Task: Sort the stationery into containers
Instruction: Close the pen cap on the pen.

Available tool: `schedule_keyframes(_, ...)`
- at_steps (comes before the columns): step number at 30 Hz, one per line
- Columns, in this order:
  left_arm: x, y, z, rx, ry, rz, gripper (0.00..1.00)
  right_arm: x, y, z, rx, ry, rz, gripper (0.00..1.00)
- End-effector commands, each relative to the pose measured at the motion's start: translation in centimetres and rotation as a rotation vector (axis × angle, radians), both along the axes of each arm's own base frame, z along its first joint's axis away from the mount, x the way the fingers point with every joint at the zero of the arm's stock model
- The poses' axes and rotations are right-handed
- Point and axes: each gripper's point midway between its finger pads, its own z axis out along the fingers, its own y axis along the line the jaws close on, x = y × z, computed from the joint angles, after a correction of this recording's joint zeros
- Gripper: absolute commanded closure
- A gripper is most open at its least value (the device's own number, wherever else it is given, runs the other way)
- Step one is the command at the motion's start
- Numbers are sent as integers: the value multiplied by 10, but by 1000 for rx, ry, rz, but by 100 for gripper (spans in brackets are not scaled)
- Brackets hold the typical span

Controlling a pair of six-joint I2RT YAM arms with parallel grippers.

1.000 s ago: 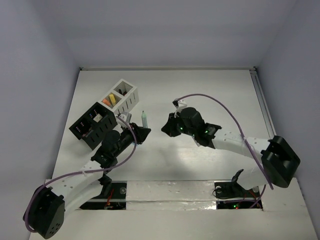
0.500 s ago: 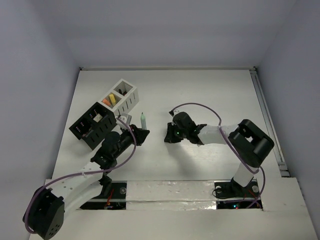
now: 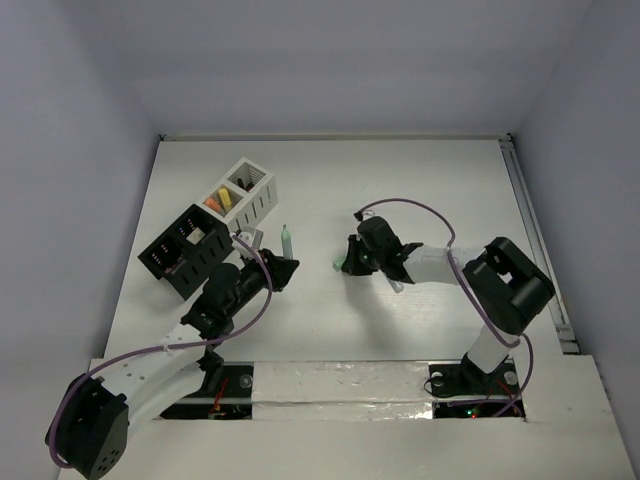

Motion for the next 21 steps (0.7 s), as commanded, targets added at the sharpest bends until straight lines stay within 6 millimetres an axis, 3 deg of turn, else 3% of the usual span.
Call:
schedule_keyframes(1, 2, -1, 13, -20, -51, -4, 100, 13, -22, 4, -49, -37, -64, 89)
schedule_keyframes(8, 1, -1, 12, -19, -48, -4, 100, 29, -15, 9, -41, -58, -73, 82)
schedule_keyframes(13, 1, 0, 14, -21, -54, -2, 100, 29, -18, 20, -50, -75, -71, 77)
schedule_keyframes(18, 1, -1, 13, -23, -49, -5, 100, 23, -36, 33, -113, -85, -91, 59)
schedule_keyframes(21, 1, -2, 13, -23, -47, -8, 100, 23, -32, 50, -85, -107, -73, 52)
